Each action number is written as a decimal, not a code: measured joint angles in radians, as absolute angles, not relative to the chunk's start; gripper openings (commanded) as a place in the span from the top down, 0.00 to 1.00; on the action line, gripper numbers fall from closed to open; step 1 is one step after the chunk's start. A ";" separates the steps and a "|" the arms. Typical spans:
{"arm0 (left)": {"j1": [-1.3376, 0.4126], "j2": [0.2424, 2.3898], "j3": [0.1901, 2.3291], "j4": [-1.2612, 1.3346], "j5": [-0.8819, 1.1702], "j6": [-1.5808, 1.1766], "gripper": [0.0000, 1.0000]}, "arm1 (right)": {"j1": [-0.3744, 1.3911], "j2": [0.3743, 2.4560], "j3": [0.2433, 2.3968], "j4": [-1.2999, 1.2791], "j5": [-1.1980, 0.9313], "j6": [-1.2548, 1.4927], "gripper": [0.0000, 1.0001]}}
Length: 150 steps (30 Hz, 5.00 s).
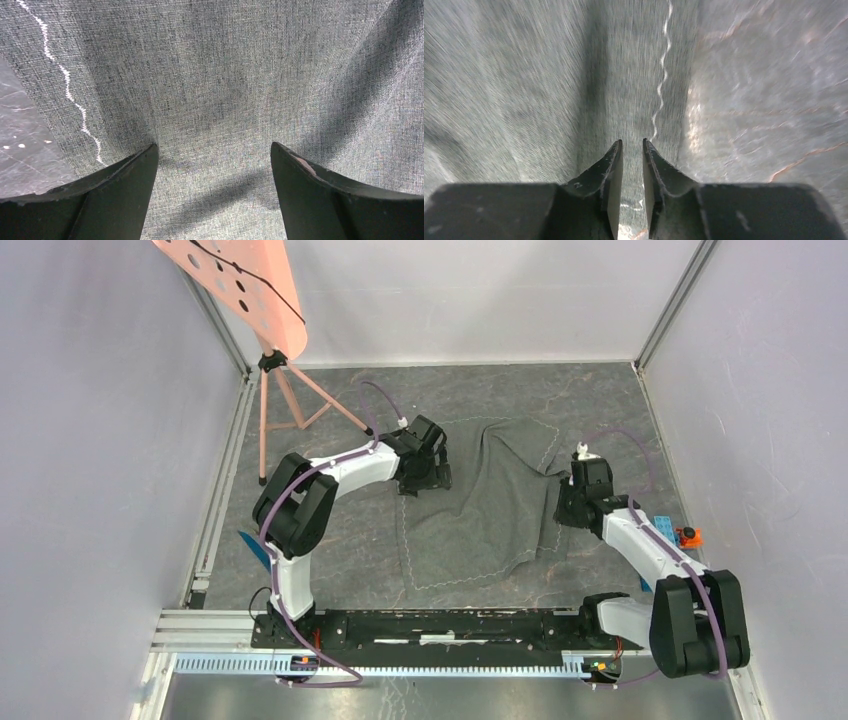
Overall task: Fold the napkin into a case and place the utensils inside
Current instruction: Flatten out the crumpled napkin at the center of the board, then pick up the flattened napkin from the center of the board.
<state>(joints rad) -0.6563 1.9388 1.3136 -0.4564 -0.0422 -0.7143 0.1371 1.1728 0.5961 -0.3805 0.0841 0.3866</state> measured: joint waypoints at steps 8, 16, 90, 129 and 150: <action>-0.631 1.930 1.300 -0.508 -0.195 -0.702 0.05 | 0.138 1.165 0.482 -0.340 0.006 0.413 0.76; -0.610 1.902 1.275 -0.604 -0.404 -0.669 0.05 | 0.142 0.971 0.412 -0.492 0.148 0.542 0.69; -0.798 1.841 1.434 -0.478 -0.244 -0.551 0.03 | 0.067 1.543 1.073 -0.232 -0.163 0.244 0.42; -0.537 2.424 2.076 -0.651 -0.270 -0.439 0.03 | 0.074 1.076 0.624 -0.337 0.003 0.188 0.22; -0.882 1.318 1.069 -0.473 0.173 -0.575 0.04 | -0.076 1.052 0.643 -0.793 0.101 0.349 0.41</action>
